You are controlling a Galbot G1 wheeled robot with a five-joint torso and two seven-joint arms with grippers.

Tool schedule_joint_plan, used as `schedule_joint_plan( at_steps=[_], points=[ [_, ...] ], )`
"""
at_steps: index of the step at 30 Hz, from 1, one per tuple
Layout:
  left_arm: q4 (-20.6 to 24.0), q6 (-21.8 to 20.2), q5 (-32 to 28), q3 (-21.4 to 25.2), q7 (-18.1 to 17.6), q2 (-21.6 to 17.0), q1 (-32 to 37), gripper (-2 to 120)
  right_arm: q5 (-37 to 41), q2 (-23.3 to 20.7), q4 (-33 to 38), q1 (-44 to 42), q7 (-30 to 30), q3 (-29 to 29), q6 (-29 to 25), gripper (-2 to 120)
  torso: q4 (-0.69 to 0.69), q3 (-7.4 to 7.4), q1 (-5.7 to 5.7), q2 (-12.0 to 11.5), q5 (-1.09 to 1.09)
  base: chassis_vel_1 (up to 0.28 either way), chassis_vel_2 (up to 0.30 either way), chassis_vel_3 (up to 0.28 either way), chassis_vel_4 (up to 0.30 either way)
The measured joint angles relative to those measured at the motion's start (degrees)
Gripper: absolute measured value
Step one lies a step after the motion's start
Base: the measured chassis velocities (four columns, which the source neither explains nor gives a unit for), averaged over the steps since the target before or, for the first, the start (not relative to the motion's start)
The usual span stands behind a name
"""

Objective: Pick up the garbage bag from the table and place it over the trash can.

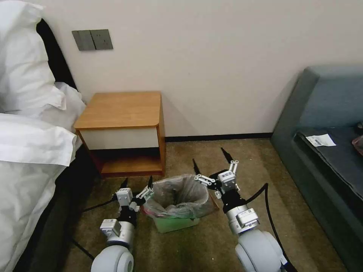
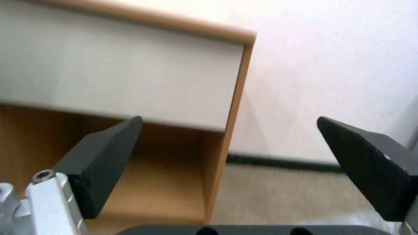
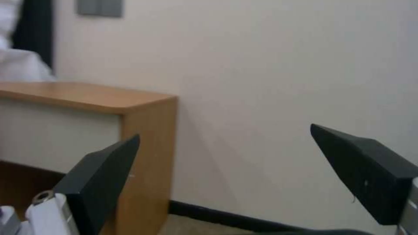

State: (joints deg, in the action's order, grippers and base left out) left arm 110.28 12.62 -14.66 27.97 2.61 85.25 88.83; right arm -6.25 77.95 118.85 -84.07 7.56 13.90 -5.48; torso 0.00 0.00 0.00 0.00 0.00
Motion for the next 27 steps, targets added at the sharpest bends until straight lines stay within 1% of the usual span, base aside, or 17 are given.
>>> schedule_joint_plan(
  at_steps=[1,4,5,8,9,10,11,19,22,27],
  points=[
    [0.0,0.0,0.0,0.0,0.0,0.0,0.0,99,0.0,0.0,0.0,0.0,0.0,0.0,0.0,100,0.0,0.0,0.0,0.0,0.0,0.0,0.0,0.0,0.0],
    [-2.2,5.2,-0.2,0.3,1.9,0.0,-1.7,99,0.7,2.3,-3.4,0.1,0.0,1.8,-2.7,100,0.0,0.0,0.0,0.0,0.0,0.0,0.0,0.0,0.0],
    [-2.2,5.2,-0.2,0.3,1.9,0.0,-1.7,99,0.7,2.3,-3.4,0.1,0.0,1.8,-2.7,100,0.0,0.0,0.0,0.0,0.0,0.0,0.0,0.0,0.0],
    [-3.8,8.4,0.2,0.5,2.2,0.1,-2.7,98,1.9,4.4,-6.9,0.3,0.0,2.1,-4.0,100,0.0,0.0,0.0,0.0,0.0,0.0,0.0,0.0,0.0],
    [-3.9,8.5,0.2,0.6,2.2,0.1,-2.7,98,2.1,4.6,-7.3,0.4,0.0,2.2,-4.2,100,0.0,0.0,0.0,0.0,0.0,0.0,0.0,0.0,0.0],
    [-4.3,8.7,0.4,0.7,2.1,0.0,-2.6,98,2.7,5.9,-10.6,0.9,-0.7,2.4,-5.1,100,0.0,0.0,0.0,0.0,-0.01,0.0,0.0,0.0,0.0],
    [-4.6,8.9,0.4,0.7,2.0,0.0,-2.6,98,2.7,6.1,-11.7,1.1,-1.0,2.5,-5.4,100,0.0,0.0,0.0,0.0,-0.01,0.0,0.0,0.0,0.0],
    [-5.5,9.5,1.0,0.7,1.0,0.2,-2.4,98,2.5,7.3,-14.7,2.1,-1.4,3.4,-6.4,100,0.0,0.0,0.0,0.0,0.0,0.0,0.0,0.0,0.0],
    [-5.7,9.5,1.1,0.7,0.0,0.4,-2.8,98,1.5,8.1,-15.8,2.6,-0.4,4.2,-6.9,100,0.0,0.0,0.0,0.0,0.0,0.0,0.0,0.0,0.0],
    [-6.1,9.3,1.1,0.7,-0.4,0.4,-3.1,99,0.9,8.4,-16.4,2.4,0.1,4.8,-7.4,100,0.0,0.0,0.0,0.0,0.0,0.0,0.0,0.0,0.0]
  ],
)
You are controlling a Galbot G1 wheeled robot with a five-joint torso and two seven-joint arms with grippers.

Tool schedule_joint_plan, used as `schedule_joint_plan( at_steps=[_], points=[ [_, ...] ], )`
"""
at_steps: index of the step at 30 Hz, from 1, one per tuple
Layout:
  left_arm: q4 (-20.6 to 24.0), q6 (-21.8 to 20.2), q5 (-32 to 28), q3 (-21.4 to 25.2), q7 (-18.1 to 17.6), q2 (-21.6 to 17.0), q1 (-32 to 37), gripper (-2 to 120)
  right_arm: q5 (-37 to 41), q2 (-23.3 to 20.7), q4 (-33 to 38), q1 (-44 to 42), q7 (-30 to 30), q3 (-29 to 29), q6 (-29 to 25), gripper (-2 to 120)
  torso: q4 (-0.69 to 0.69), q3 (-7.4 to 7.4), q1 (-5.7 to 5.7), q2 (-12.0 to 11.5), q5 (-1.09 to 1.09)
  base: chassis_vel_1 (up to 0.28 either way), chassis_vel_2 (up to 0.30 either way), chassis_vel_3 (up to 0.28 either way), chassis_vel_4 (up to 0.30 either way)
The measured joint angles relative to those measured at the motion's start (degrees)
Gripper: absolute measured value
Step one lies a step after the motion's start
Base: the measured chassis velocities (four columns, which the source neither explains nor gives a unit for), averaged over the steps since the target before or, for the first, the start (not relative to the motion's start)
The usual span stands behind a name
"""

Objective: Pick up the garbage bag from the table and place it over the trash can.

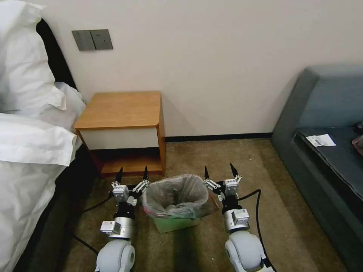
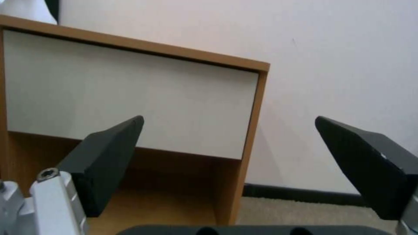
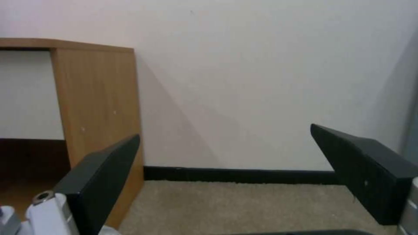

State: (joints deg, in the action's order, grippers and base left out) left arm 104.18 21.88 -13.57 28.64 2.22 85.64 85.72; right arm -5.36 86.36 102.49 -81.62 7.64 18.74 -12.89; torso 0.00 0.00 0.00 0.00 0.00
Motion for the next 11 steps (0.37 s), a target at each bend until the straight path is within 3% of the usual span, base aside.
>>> schedule_joint_plan(
  at_steps=[11],
  points=[
    [-1.0,-0.3,-0.6,0.4,0.0,-0.4,-0.5,99,-1.1,-0.7,0.1,-0.9,-0.6,1.3,-1.1,100,0.0,0.0,0.0,0.0,0.0,0.0,0.0,0.0,0.0]
  ],
)
